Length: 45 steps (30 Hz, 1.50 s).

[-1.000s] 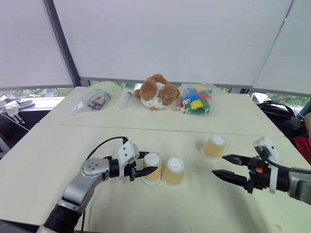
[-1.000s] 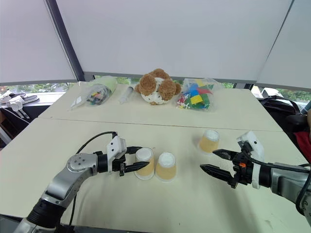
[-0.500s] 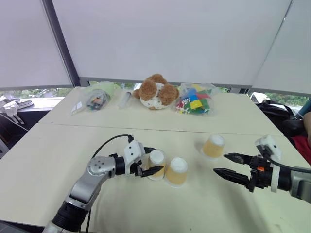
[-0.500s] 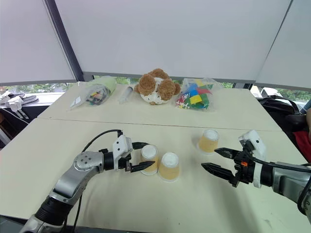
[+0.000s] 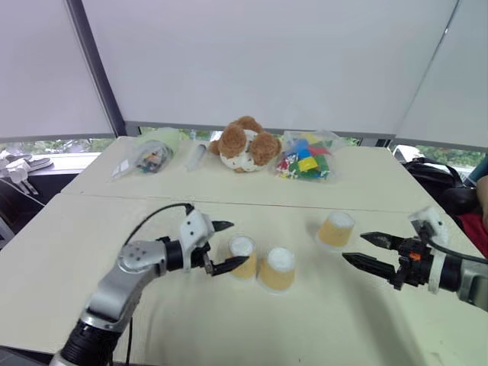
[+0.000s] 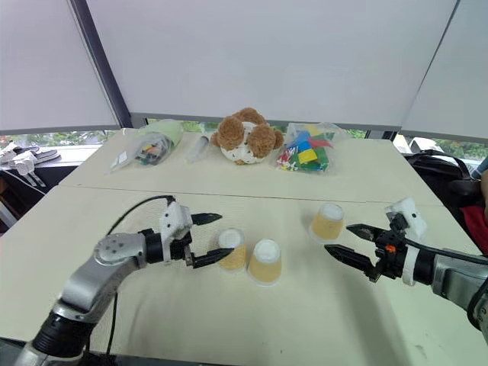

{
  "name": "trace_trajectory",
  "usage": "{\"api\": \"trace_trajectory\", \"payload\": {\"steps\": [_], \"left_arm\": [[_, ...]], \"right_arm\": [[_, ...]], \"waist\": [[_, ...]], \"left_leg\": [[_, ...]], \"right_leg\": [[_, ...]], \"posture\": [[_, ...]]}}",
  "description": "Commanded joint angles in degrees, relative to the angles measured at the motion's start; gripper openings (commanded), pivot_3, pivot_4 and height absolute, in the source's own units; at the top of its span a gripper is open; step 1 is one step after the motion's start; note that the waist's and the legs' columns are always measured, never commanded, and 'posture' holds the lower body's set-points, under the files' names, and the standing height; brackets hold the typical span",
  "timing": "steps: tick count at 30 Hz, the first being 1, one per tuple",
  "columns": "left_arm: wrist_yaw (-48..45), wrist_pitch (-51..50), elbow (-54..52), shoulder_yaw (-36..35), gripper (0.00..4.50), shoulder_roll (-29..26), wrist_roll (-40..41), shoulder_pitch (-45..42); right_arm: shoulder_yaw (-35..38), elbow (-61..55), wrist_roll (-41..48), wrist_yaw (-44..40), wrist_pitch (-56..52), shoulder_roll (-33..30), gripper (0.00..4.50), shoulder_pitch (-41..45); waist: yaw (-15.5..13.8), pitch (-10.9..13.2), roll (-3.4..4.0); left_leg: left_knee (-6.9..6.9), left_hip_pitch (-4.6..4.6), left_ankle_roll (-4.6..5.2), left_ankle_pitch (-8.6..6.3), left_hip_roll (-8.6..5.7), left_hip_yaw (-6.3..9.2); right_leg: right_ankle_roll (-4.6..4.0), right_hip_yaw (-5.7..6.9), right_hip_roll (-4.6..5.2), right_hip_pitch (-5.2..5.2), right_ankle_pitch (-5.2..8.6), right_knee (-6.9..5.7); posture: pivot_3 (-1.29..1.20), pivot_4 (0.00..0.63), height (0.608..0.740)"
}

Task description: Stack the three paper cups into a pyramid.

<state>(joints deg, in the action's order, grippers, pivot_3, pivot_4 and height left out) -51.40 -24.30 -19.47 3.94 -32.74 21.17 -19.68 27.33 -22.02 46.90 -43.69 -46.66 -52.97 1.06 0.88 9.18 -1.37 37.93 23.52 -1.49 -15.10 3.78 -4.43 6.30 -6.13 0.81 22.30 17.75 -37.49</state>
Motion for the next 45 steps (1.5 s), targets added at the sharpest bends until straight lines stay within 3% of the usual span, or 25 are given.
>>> {"api": "trace_trajectory", "payload": {"steps": [1,4,7,11,22,31,34,37,42,45], "left_arm": [[-1.07,-3.21,-5.61,-4.27,4.46,-4.39,3.22,2.03],[-3.37,-6.61,-7.66,-8.04,4.46,-9.24,6.89,4.52],[-6.75,-15.06,-12.61,-13.27,4.46,-15.37,16.24,7.33],[-6.07,-20.33,-18.29,-15.53,4.46,-19.96,21.72,9.04],[0.80,-22.58,-23.46,-18.59,4.46,-20.54,26.17,12.58],[1.84,-21.30,-22.68,-18.66,4.46,-22.13,25.79,11.67],[1.78,-20.88,-22.40,-18.37,4.50,-22.36,25.48,11.64],[1.78,-20.42,-21.91,-18.09,4.50,-22.47,25.17,11.41],[3.16,-19.21,-19.08,-17.84,4.50,-20.60,25.15,9.22],[2.24,-19.45,-17.22,-17.95,4.50,-21.44,25.12,8.48]], "right_arm": [[-0.60,3.83,-3.20,0.41,4.44,1.33,4.50,3.17],[-2.74,8.24,-6.52,1.38,8.05,3.65,4.50,6.14],[-5.32,13.49,-10.51,1.80,12.54,6.09,4.50,9.10],[-8.83,19.99,-11.70,-0.12,14.69,9.44,4.50,14.28],[-14.54,36.45,-20.16,-2.98,24.74,13.21,4.50,23.25],[-16.21,41.69,-23.51,-4.32,28.79,14.51,4.50,26.21],[-16.27,42.47,-24.16,-4.36,29.66,14.86,3.62,26.52],[-16.72,42.00,-24.61,-4.41,28.96,15.04,2.18,26.50],[-16.47,37.80,-23.91,-5.81,28.75,14.31,2.10,29.24],[-18.26,27.80,-18.69,-11.29,20.35,11.97,2.10,32.53]], "waist": [[0.15,0.00,0.00],[0.23,0.01,0.00],[0.28,0.04,0.00],[0.10,0.08,0.07],[0.23,0.08,0.09],[0.26,0.10,0.12],[0.24,0.10,0.12],[0.24,0.10,0.12],[0.25,0.12,0.16],[0.34,0.26,0.39]], "left_leg": [[-0.01,0.00,0.00,0.00,0.00,0.00],[-0.01,-0.02,0.00,0.00,0.01,-0.02],[-0.02,-0.01,0.00,0.00,0.02,-0.03],[-0.03,-0.01,0.00,0.00,0.02,-0.04],[-0.03,-0.03,0.00,0.00,0.01,-0.11],[-0.03,-0.03,-0.01,0.00,0.00,-0.17],[-0.03,-0.03,-0.01,0.00,0.00,-0.18],[-0.03,-0.03,-0.01,0.00,0.00,-0.17],[-0.03,-0.03,-0.01,0.01,0.00,-0.19],[-0.03,-0.02,-0.01,0.01,0.00,-0.19]], "right_leg": [[0.00,0.00,-0.01,0.01,0.00,0.00],[-0.01,0.01,-0.02,0.01,0.01,0.00],[-0.02,0.00,-0.02,0.05,0.01,0.00],[-0.05,-0.01,0.05,0.08,0.03,0.00],[-0.09,0.00,0.03,0.06,0.04,0.00],[-0.10,0.00,0.02,0.07,0.04,0.00],[-0.09,0.00,0.03,0.07,0.04,0.00],[-0.07,0.00,0.03,0.07,0.02,-0.01],[-0.10,0.00,0.03,0.08,0.04,-0.01],[-0.04,-0.02,0.03,0.12,0.01,-0.02]], "posture": [[0.00,0.150,0.740],[0.00,0.150,0.740],[0.00,0.150,0.740],[0.00,0.150,0.740],[0.00,0.150,0.740],[0.00,0.150,0.740],[0.00,0.150,0.740],[0.00,0.150,0.740],[0.00,0.150,0.740],[0.00,0.150,0.740]]}}
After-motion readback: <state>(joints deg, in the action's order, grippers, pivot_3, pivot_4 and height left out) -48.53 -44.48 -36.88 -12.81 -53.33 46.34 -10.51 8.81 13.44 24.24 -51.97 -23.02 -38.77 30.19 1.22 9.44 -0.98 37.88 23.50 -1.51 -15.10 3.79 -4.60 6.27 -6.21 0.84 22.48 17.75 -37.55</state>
